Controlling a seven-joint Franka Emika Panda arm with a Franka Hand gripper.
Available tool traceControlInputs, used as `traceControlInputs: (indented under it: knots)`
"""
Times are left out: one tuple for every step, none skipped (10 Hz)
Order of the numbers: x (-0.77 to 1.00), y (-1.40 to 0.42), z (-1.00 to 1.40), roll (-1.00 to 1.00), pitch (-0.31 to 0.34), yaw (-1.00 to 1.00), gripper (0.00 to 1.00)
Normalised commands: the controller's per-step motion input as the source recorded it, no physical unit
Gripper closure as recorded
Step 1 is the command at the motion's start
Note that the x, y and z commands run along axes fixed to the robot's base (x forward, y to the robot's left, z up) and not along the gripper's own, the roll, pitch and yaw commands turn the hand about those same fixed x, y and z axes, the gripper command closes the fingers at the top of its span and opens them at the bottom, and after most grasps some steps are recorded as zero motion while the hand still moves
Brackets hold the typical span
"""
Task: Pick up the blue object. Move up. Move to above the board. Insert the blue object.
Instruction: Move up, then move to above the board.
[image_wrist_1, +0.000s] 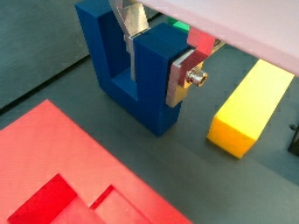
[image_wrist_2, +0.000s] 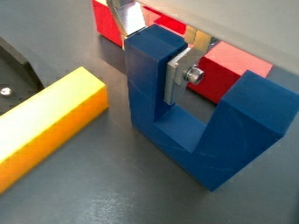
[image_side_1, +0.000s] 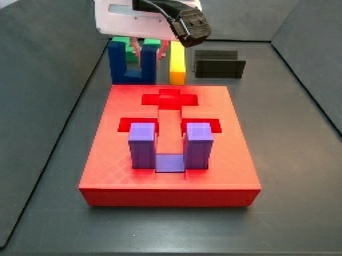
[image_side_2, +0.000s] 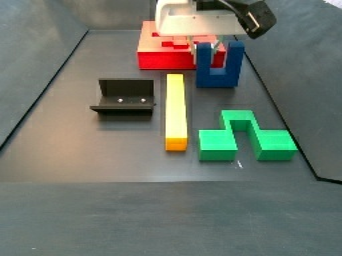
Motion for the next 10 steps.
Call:
traceControlInputs:
  knots:
    - [0.01,-0.03,0.81,0.0,0.005,-0.02,1.0]
    - [-0.02,-0.04,0.61,-0.02,0.037,-0.02,1.0]
    - [0.0,-0.01,0.31,-0.05,0.019,0.0,1.0]
    - [0.0,0.0,1.4,0.0,0.0,0.0,1.0]
    - [-0.02,0.0,1.4,0.0,0.024,0.0,1.0]
    - [-0.05,0.0,1.4,-0.03,0.019,0.0,1.0]
    - [-0.02,0.01,1.4,-0.06,0.004,-0.01,1.0]
    - [0.03,0.01,1.4,-0.07,0.041,-0.01,1.0]
    - [0.06,0.0,1.4,-0.06,0.081,-0.01,1.0]
    - [0.01,0.01,0.53,-0.06,0.084,-0.01,1.0]
